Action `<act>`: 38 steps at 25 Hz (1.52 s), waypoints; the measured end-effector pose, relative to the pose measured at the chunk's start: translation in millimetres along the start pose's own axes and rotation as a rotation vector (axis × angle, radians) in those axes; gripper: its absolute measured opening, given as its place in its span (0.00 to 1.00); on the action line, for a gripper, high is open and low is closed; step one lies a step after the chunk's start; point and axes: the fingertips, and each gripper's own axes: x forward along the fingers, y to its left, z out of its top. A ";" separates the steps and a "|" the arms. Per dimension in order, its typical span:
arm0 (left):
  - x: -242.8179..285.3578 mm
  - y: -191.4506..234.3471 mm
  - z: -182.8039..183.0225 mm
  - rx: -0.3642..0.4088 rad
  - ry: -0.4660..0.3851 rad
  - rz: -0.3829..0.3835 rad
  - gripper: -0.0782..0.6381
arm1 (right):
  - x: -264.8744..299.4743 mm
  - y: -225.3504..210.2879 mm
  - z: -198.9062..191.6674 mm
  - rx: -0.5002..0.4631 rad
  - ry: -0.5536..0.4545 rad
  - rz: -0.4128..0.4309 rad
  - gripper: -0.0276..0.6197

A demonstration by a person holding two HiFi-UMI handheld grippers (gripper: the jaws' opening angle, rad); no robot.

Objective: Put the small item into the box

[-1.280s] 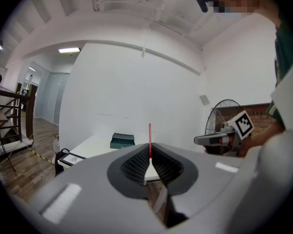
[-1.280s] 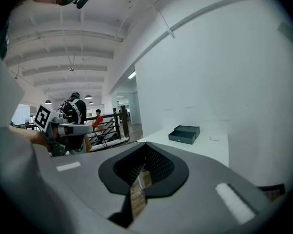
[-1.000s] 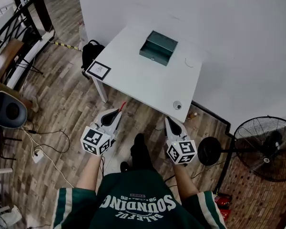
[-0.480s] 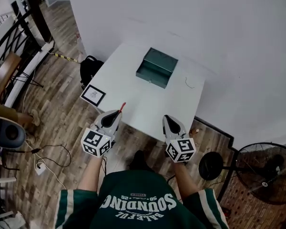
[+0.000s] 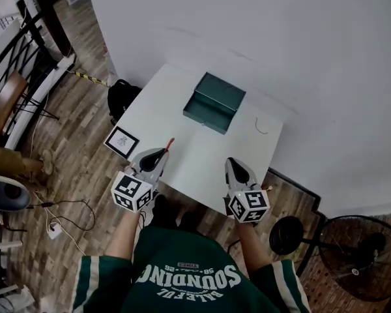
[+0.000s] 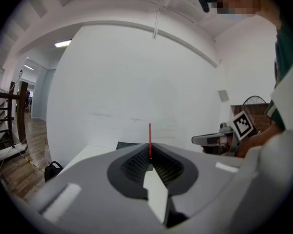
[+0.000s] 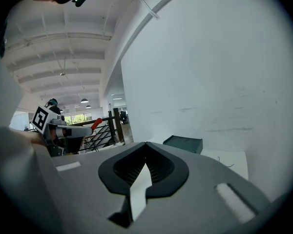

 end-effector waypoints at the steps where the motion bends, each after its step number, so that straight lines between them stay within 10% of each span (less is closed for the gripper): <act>1: 5.6 4.5 1.3 0.000 0.001 -0.003 0.20 | 4.6 -2.7 1.7 -0.001 0.000 -0.003 0.05; 30: 267.2 102.7 -30.2 0.056 0.238 -0.403 0.20 | 114.5 -117.0 -17.1 0.122 0.122 -0.366 0.05; 38: 306.2 96.7 -96.4 0.245 0.431 -0.519 0.20 | 93.3 -124.6 -34.0 0.172 0.138 -0.471 0.05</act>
